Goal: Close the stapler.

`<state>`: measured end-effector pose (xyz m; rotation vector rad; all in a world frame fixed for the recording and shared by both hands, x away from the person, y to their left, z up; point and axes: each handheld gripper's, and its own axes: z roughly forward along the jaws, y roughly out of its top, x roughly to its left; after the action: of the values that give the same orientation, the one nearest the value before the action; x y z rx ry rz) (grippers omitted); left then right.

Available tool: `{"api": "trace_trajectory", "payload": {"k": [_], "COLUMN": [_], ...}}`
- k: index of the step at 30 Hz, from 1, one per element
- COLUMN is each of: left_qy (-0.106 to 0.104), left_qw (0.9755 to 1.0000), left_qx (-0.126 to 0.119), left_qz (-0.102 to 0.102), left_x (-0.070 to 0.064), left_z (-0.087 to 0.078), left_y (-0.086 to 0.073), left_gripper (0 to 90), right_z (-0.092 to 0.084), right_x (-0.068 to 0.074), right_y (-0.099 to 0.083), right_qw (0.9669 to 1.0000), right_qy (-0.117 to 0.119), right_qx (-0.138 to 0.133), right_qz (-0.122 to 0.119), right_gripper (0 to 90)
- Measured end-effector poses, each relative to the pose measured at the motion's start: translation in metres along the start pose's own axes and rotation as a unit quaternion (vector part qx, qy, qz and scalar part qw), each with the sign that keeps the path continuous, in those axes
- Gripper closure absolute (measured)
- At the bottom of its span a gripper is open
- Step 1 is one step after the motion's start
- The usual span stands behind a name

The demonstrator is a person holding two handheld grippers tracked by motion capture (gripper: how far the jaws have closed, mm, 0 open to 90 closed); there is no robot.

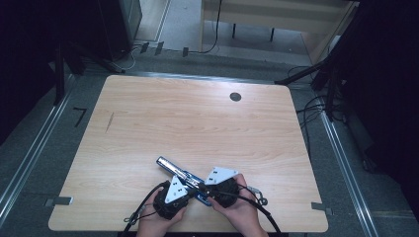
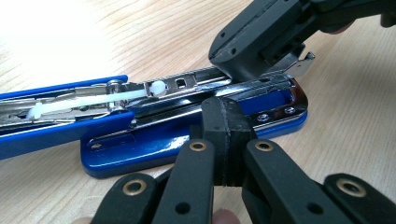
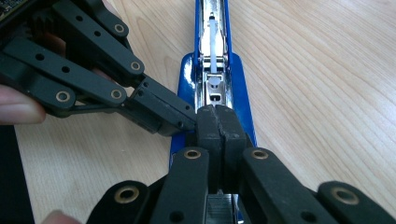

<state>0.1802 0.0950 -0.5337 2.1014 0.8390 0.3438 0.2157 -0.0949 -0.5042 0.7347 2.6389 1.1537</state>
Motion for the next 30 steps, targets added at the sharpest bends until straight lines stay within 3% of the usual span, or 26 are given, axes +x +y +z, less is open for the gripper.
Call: {"api": "trace_trajectory", "payload": {"k": [7, 13, 15, 18, 30], "left_qy": [-0.002, -0.009, -0.001, 0.005, 0.043], "left_qw": [1.0000, 0.9997, 0.9998, 0.9994, 0.9973], "left_qx": [0.000, 0.000, -0.001, -0.003, 0.016], "left_qz": [-0.002, -0.021, -0.019, -0.035, -0.057], "left_x": [0.000, 0.006, 0.009, 0.018, 0.046], "left_z": [0.000, -0.001, -0.003, -0.008, -0.020], "left_y": [0.000, -0.001, -0.001, -0.004, -0.012], "left_gripper": [90.0, 90.0, 90.0, 90.0, 90.0], "right_z": [-0.003, -0.007, -0.009, -0.011, -0.004], "right_x": [0.000, -0.001, -0.003, -0.004, -0.003], "right_y": [-0.001, 0.000, 0.001, 0.003, 0.022], "right_qw": [1.0000, 0.9999, 0.9997, 0.9995, 0.9993], "right_qy": [0.000, -0.001, -0.001, -0.002, 0.003], "right_qx": [0.002, -0.014, -0.021, -0.026, -0.035], "right_qz": [0.002, 0.009, 0.015, 0.019, 0.013], "right_gripper": [90.0, 90.0, 90.0, 90.0, 90.0]}}
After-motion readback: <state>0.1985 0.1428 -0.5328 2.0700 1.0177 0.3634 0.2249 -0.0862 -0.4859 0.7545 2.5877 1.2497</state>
